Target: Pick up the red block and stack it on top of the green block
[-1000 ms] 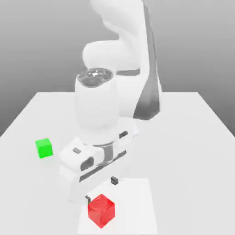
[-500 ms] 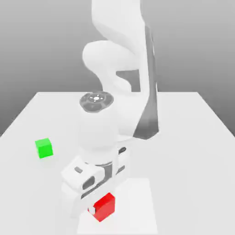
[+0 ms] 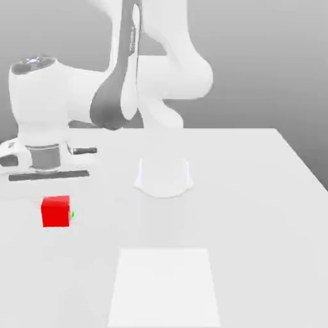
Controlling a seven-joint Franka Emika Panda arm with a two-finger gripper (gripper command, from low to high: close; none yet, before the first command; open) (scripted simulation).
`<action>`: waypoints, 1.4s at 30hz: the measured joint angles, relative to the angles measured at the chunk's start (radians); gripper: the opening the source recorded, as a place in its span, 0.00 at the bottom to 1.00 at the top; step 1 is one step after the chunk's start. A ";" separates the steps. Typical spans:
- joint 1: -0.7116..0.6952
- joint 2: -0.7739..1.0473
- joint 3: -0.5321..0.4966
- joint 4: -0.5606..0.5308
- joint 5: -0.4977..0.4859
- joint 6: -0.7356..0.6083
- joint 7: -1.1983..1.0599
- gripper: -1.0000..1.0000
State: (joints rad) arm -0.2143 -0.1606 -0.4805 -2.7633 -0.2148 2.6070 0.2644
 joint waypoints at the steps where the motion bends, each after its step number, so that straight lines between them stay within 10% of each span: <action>1: -0.031 -0.019 -0.011 -0.016 -0.019 -0.003 0.030 0.00; 12: -0.389 -0.188 -0.083 -0.201 -0.170 0.024 0.323 0.00; 29: -0.136 0.117 -0.251 -0.214 0.218 0.318 0.078 0.00; 30: -0.141 0.137 -0.254 -0.215 0.207 0.343 0.086 1.00; 42: -0.151 0.055 -0.239 -0.211 0.189 0.245 0.098 1.00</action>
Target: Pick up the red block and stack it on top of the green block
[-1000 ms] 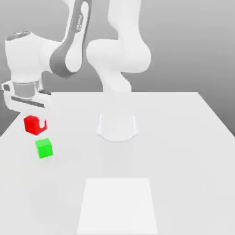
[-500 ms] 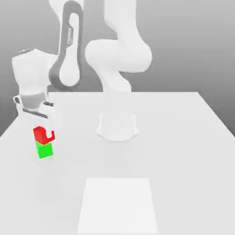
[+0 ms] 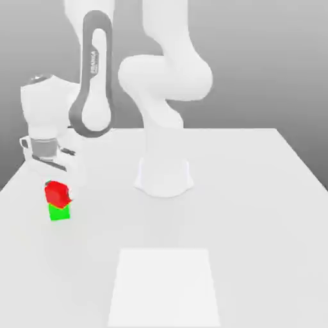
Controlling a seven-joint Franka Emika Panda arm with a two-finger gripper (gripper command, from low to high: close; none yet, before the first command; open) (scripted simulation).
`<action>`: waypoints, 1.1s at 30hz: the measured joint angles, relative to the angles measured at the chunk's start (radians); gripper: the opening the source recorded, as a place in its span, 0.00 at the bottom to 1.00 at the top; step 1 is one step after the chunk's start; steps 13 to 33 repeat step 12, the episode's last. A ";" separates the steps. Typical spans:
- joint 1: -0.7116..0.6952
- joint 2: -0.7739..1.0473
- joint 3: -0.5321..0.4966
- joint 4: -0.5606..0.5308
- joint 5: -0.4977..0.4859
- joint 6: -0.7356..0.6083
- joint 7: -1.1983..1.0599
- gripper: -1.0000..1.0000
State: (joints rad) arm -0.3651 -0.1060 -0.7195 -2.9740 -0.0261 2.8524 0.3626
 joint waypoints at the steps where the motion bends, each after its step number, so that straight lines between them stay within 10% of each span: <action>1: -0.012 -0.021 0.008 0.000 -0.019 -0.022 0.013 1.00; 12: -0.250 -0.231 0.153 -0.005 -0.321 -0.201 0.216 1.00; 33: -0.250 -0.231 0.153 -0.005 -0.321 -0.201 0.216 1.00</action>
